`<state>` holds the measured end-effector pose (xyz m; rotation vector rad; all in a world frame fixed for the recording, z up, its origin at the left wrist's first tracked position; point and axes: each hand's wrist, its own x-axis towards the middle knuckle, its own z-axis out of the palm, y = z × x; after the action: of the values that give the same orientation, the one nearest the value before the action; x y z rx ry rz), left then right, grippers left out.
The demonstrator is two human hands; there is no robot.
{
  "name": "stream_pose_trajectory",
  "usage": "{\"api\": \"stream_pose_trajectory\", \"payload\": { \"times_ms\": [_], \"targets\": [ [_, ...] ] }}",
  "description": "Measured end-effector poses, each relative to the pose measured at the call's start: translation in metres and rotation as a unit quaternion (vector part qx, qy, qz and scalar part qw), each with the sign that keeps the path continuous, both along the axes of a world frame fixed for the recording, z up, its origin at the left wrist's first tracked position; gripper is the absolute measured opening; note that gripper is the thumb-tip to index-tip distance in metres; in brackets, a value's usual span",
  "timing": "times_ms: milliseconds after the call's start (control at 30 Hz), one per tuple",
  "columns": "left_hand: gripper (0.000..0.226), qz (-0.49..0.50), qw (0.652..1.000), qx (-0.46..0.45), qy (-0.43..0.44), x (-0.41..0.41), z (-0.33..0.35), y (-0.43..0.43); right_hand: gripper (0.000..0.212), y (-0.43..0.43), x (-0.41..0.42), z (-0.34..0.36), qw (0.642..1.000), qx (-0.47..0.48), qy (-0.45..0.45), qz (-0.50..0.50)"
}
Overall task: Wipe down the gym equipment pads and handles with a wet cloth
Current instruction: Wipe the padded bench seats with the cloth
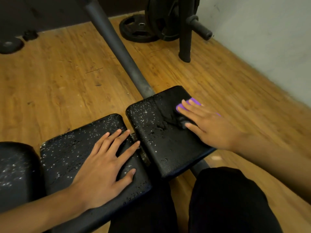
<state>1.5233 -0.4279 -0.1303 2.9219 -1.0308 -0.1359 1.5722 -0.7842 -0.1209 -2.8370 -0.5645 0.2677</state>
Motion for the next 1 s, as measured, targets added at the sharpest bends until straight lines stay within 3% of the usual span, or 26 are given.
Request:
{"api": "stream_pose_trajectory", "payload": {
  "times_ms": [200,267,433,533,633,833,1000],
  "targets": [
    [0.068,-0.006,1.0,-0.004,-0.013,0.001,-0.003,-0.002,0.065,-0.037,-0.062,0.014,0.999,-0.006,0.021,0.041],
    [0.069,-0.003,1.0,-0.005,-0.012,0.002,-0.003,-0.003,0.065,-0.027,-0.036,0.003,0.999,0.002,0.005,0.046],
    [0.072,-0.001,1.0,-0.006,-0.003,0.002,-0.003,-0.003,0.063,0.018,0.069,-0.008,0.997,-0.001,0.021,-0.078],
    [0.073,-0.001,1.0,-0.001,-0.006,0.002,-0.003,-0.003,0.06,0.033,0.103,-0.007,0.995,-0.007,0.036,-0.087],
    [0.073,0.0,1.0,-0.001,-0.001,0.001,-0.002,-0.002,0.061,0.027,0.079,-0.005,0.996,-0.012,0.039,-0.083],
    [0.078,0.0,1.0,-0.015,-0.015,0.0,-0.003,-0.002,0.072,-0.024,-0.051,0.013,0.998,-0.025,0.057,0.025],
    [0.083,0.003,1.0,-0.02,-0.018,0.001,-0.003,-0.006,0.074,-0.013,-0.027,0.007,0.998,-0.042,0.041,0.023]
  ]
}}
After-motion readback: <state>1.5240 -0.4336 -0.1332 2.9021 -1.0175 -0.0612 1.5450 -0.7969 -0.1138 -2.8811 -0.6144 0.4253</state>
